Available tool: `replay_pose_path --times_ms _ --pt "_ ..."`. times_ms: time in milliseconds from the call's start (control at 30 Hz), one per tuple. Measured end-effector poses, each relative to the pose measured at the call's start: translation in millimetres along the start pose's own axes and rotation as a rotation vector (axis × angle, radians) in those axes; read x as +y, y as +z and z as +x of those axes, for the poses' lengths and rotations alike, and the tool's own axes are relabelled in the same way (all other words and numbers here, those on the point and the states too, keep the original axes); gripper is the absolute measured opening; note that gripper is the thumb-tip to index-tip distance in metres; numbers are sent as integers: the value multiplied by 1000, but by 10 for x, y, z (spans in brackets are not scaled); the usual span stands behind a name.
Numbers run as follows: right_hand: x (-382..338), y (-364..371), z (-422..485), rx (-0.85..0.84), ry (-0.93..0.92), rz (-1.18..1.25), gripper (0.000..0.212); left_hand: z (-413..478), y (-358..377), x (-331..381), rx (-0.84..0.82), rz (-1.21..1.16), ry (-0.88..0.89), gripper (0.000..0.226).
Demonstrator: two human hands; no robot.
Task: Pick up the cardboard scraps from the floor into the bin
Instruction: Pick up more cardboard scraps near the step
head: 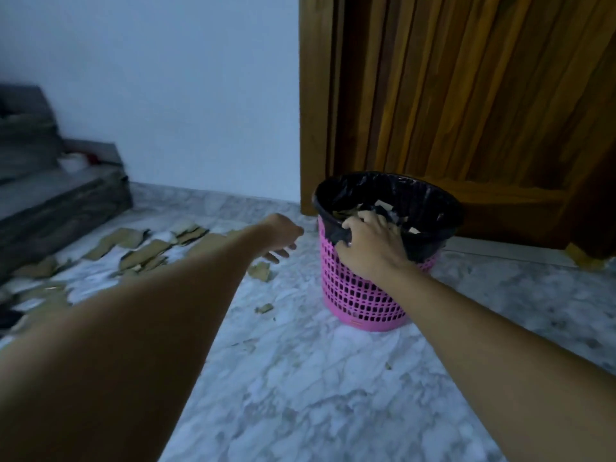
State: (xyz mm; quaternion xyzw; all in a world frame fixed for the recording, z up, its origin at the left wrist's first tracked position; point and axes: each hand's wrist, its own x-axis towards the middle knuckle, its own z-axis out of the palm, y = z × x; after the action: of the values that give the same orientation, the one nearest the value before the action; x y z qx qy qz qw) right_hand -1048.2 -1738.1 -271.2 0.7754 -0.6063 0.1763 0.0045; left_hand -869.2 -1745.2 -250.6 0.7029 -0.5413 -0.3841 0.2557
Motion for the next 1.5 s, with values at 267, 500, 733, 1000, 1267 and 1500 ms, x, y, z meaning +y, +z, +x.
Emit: replay_pose_path --times_ms 267,500,733,1000,1267,1500 --pt "-1336 513 129 -458 -326 -10 48 -298 -1155 -1170 48 330 -122 34" --pt "-2292 1509 -49 -776 -373 31 46 -561 -1582 -2515 -35 562 -369 43" --pt "-2583 2453 -306 -959 -349 -17 66 -797 -1125 -3481 -32 441 -596 71" --pt "-2685 3080 -357 -817 -667 -138 103 -860 -291 -4136 262 444 -782 87" --pt "-2942 3271 -72 -964 -664 -234 99 -914 -308 -4430 491 474 -879 81" --pt "-3064 3302 -184 -689 -624 -68 50 -825 -177 -4338 603 577 -733 53"
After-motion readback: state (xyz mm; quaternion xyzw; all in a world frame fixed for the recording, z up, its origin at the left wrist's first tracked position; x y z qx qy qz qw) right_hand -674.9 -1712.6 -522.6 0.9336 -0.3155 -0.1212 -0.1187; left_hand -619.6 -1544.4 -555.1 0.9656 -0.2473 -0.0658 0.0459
